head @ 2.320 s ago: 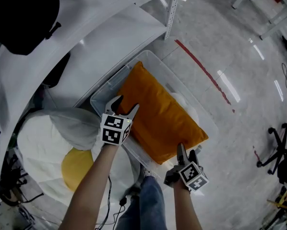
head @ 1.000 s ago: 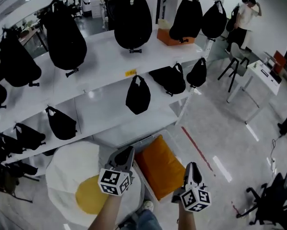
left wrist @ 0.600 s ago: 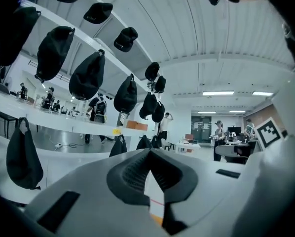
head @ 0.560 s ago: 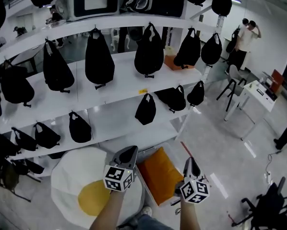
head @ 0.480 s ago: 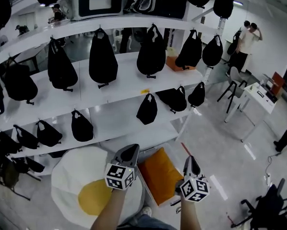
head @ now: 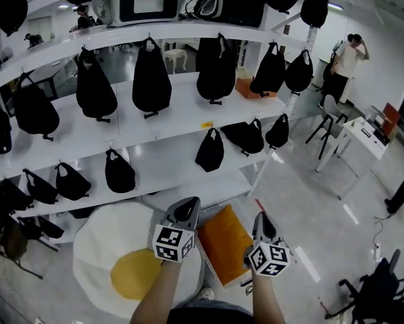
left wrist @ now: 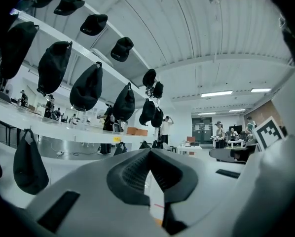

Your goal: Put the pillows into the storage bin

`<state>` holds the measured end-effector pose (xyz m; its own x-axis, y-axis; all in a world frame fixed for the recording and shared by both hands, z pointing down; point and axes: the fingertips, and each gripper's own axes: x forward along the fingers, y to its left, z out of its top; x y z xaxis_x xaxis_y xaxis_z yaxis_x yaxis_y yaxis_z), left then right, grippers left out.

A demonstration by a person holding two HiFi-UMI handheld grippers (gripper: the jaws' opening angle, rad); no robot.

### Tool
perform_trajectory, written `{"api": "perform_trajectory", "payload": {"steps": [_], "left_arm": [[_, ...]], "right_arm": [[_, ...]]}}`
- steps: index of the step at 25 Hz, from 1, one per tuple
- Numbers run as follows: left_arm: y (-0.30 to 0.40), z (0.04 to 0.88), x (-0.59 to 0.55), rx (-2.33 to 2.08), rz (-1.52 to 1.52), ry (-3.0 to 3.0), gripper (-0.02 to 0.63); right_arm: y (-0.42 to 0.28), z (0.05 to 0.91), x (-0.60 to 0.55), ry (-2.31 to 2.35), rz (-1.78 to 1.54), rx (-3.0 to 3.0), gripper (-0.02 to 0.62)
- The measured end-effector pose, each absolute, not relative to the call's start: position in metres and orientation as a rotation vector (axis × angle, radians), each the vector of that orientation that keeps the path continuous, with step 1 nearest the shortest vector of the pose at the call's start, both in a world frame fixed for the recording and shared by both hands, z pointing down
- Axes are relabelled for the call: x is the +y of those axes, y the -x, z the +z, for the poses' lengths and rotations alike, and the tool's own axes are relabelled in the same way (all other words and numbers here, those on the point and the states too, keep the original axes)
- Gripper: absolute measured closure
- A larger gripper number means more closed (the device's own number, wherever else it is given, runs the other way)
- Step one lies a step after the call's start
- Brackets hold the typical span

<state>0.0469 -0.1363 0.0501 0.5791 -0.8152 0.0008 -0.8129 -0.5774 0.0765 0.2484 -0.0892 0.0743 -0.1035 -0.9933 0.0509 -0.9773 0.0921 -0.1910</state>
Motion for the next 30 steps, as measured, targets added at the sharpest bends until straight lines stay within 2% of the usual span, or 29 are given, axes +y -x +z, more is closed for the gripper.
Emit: {"api": "perform_trajectory", "payload": {"steps": [30], "left_arm": [[-0.041,0.065,-0.127,-1.397,-0.02,-2.701,0.586]], "right_arm": [[-0.229,0.085,-0.084,1.984,-0.318,2.335,0.597]]}}
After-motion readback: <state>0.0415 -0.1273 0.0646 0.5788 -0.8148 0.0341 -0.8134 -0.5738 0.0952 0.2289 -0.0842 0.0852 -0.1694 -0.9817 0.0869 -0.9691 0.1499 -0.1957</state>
